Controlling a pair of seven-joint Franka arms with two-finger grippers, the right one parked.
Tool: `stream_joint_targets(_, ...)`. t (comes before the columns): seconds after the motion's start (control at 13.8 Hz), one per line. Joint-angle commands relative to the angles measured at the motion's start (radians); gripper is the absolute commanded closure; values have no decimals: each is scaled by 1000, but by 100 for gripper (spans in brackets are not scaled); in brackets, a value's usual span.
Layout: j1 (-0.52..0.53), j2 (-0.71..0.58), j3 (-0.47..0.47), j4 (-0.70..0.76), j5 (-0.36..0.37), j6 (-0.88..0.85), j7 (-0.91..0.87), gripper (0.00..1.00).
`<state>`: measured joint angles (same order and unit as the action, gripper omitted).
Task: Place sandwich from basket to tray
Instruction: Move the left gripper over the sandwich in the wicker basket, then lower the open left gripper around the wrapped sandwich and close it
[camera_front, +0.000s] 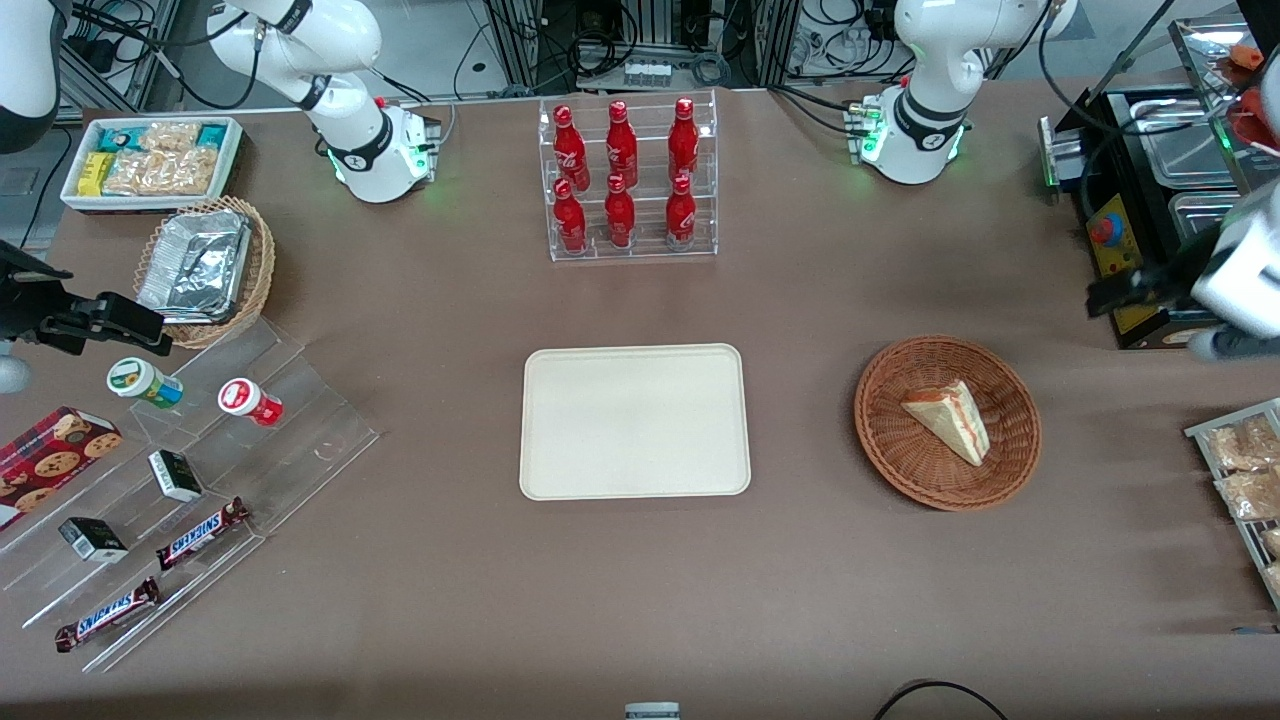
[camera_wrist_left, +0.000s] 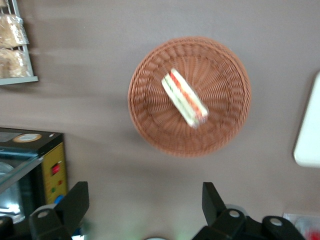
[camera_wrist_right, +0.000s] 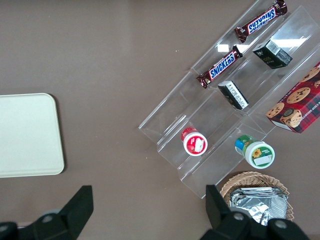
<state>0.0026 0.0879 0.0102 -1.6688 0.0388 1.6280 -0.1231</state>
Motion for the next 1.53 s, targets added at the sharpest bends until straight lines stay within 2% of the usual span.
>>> stream_joint_targets(0.0,-15,-23,7,-173,-17,184,-166,0)
stream_joint_targets(0.29,-56,-16,-2,-366,-16,473,-448,0)
stream_joint_targets(0.65,-95,1,-4,-548,-11,739,-614,0)
stream_joint_targets(1.45,-115,164,-2,-583,-7,928,-716,0)
